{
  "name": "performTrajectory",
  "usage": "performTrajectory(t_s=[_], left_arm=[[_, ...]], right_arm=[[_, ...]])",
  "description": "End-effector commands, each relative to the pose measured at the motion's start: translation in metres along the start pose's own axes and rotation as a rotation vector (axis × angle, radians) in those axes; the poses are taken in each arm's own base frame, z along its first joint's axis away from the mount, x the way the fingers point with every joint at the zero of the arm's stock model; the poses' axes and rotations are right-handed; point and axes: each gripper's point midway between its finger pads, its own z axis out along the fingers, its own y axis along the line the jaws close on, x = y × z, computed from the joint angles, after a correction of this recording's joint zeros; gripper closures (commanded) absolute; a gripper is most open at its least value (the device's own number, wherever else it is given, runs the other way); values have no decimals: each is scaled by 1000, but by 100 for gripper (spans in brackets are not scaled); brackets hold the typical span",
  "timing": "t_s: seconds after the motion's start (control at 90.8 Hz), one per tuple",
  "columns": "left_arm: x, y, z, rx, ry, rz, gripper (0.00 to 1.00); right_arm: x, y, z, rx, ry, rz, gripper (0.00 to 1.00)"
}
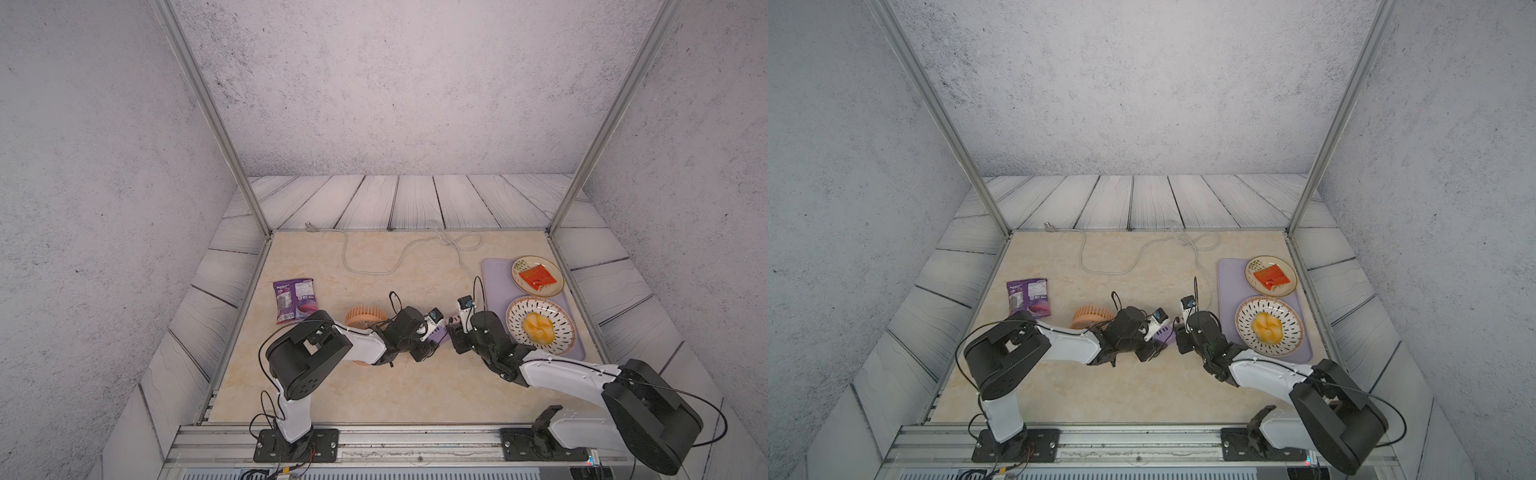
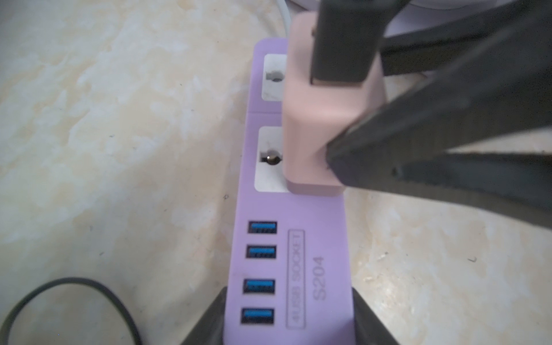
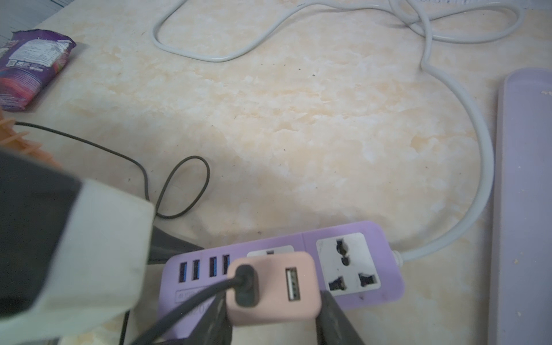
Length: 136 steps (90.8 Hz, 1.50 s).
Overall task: Unplug the desk fan from the power strip
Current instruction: Remove the plug from the socket.
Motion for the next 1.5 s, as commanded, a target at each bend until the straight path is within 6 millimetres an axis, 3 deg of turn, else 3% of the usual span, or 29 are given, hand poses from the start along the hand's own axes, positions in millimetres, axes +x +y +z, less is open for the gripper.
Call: performTrajectory(t_s=[0.0, 0.572, 1.222, 1.486], left_arm=[[-19, 7, -4, -30, -54, -8, 100], [-19, 5, 0, -16, -55, -19, 100], [-16, 5, -1, -20, -53, -23, 100], [-16, 5, -2, -22, -53, -20, 100]], right_arm=[[-13, 13, -5, -85, -56, 88, 84], [-14, 21, -9, -65, 6, -124, 85], [-26, 17, -4, -28, 32, 17, 86], [-19, 16, 3, -28, 60, 33, 86]])
